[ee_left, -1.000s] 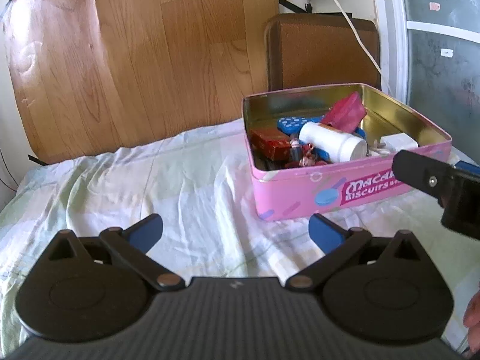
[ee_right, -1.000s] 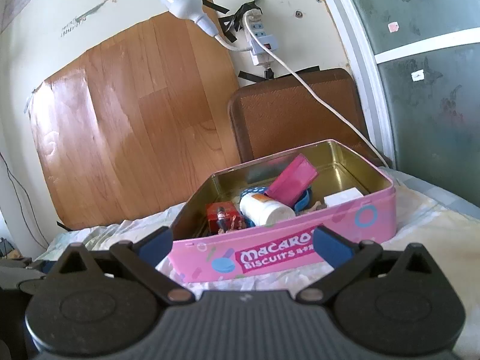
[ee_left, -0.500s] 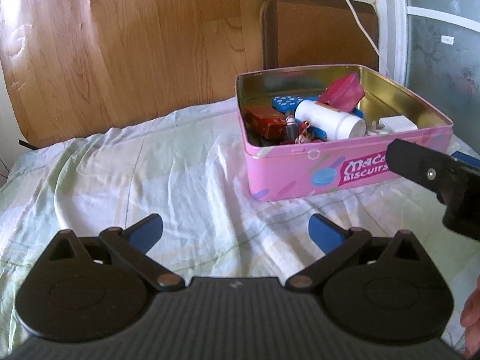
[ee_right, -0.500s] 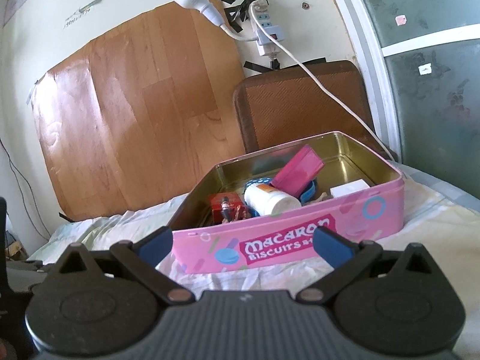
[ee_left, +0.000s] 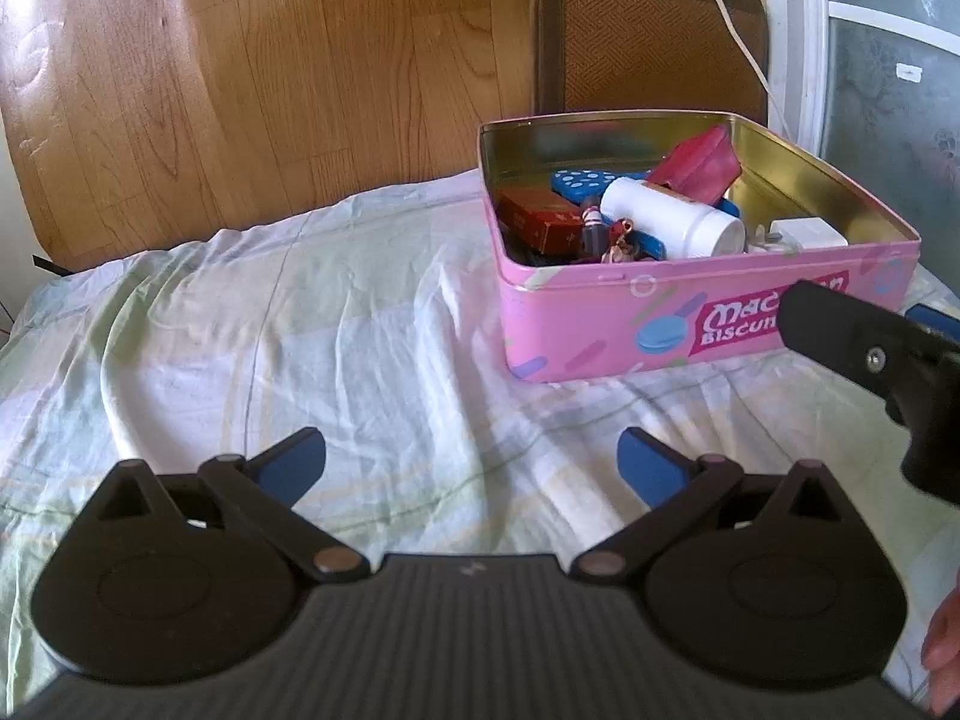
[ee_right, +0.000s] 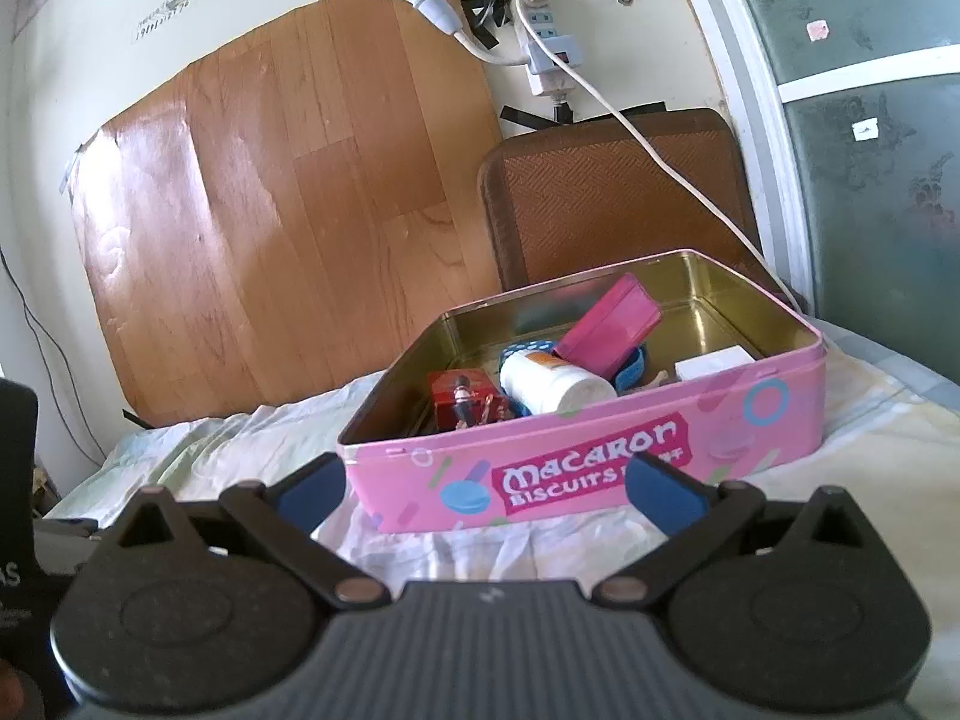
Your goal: Organize rigid objects
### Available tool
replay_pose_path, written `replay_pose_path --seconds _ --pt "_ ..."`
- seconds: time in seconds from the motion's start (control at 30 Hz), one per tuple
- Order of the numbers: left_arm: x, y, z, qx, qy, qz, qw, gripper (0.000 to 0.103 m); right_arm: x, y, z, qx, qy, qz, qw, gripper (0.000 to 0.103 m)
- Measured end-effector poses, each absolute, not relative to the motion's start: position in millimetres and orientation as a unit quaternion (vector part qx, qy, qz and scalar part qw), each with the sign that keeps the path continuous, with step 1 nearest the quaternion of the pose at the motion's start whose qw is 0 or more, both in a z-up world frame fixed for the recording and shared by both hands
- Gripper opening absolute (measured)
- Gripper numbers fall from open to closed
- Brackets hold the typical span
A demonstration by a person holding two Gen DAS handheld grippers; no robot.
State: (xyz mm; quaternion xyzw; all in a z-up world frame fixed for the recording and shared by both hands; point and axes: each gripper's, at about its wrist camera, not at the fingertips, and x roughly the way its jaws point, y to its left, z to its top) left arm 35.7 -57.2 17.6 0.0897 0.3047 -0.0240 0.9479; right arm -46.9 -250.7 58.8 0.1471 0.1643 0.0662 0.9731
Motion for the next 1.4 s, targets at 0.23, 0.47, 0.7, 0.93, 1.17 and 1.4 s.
replay_pose_path --seconds 0.23,0.47,0.7,0.93,1.17,1.4 --pt "37.6 -56.5 16.8 0.089 0.309 -0.020 0.947 0.103 -45.5 -250.7 58.9 0.146 0.167 0.068 0.973 0.103" --pt "37.7 -57.8 16.8 0.090 0.309 -0.018 0.947 0.103 -44.8 -251.4 58.6 0.147 0.167 0.068 0.973 0.103" --pt "37.9 -57.7 16.7 0.090 0.309 -0.018 0.947 0.103 -44.3 -252.0 58.8 0.148 0.168 0.068 0.972 0.103" --pt "38.1 -57.9 15.8 0.090 0.311 -0.018 0.946 0.103 -44.1 -252.2 58.9 0.148 0.168 0.068 0.972 0.103" --pt "38.6 -57.2 13.4 0.091 0.313 -0.019 0.945 0.103 -44.2 -253.0 57.9 0.150 0.169 0.067 0.972 0.103" --pt "38.8 -56.8 11.6 0.091 0.316 -0.021 0.944 0.103 -43.7 -253.5 58.0 0.150 0.170 0.068 0.972 0.103"
